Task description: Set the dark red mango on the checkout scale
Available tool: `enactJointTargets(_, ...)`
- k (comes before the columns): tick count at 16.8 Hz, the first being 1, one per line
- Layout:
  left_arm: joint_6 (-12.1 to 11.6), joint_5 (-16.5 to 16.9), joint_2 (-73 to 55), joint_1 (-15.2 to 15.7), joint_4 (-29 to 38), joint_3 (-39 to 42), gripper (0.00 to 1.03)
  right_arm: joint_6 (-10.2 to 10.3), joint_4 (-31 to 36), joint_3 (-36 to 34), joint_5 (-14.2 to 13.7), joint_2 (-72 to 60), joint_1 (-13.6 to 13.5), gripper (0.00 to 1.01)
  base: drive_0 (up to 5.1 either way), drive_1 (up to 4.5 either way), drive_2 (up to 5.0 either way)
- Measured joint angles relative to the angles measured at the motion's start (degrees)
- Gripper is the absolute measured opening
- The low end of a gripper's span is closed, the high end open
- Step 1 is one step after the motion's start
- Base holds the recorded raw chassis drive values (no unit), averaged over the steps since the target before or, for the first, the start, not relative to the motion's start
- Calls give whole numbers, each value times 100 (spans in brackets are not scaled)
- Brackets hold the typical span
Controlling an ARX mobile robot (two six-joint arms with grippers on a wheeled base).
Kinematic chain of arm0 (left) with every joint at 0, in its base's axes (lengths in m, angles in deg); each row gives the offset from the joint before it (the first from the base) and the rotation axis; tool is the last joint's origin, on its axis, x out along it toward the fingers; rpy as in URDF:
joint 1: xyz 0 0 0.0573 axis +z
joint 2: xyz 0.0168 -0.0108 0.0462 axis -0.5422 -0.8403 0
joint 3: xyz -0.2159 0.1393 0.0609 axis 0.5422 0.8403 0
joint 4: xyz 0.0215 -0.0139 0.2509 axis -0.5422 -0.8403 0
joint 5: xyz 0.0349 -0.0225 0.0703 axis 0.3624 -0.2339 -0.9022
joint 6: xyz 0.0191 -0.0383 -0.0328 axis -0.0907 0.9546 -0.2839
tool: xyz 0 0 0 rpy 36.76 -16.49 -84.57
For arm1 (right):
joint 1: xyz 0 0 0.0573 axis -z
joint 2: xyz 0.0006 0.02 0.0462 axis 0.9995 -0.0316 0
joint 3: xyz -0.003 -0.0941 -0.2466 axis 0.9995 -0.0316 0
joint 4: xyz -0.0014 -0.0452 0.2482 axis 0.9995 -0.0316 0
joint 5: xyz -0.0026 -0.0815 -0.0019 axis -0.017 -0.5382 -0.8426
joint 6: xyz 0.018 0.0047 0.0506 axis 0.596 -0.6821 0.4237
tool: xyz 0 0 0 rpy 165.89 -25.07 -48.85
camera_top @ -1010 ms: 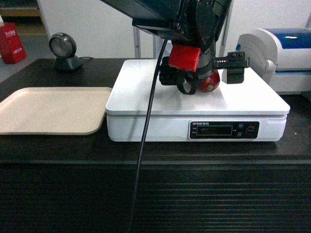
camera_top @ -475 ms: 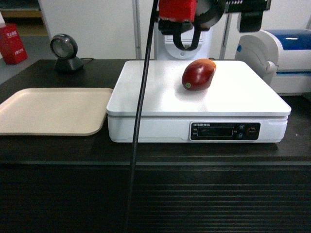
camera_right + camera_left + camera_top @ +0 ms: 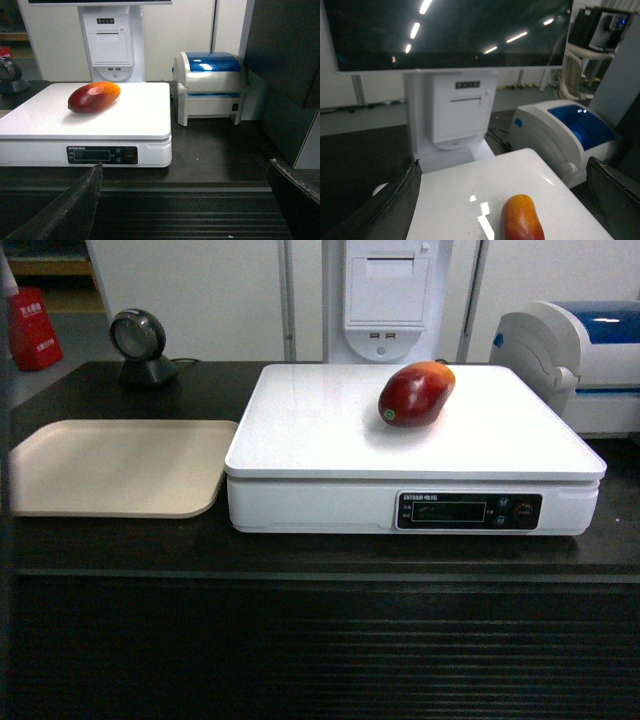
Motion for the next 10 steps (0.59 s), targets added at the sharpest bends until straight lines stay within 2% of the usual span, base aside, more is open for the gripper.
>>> enactJointTargets(3, -17, 24, 1847, 957, 549, 1685, 98, 0, 0, 0, 0, 0, 0, 98, 0, 0, 0)
enactJointTargets(4, -26, -90, 2205, 1292, 468, 2055, 98, 0, 0, 0, 0, 0, 0, 98, 0, 0, 0)
enactJointTargets(5, -177, -391, 2402, 1449, 317, 2223, 95, 0, 0, 0, 0, 0, 0, 98, 0, 0, 0)
enactJointTargets(6, -468, -981, 2833, 1624, 295, 2734, 83, 0, -2, 0, 2, 0, 0, 98, 0, 0, 0)
enactJointTargets(8, -763, -896, 4028, 1923, 752, 4232, 54, 0, 0, 0, 0, 0, 0, 98, 0, 0, 0)
enactJointTargets(10, -811, -564, 4487, 2179, 1106, 5106, 30, 0, -2, 0, 0, 0, 0, 98, 0, 0, 0)
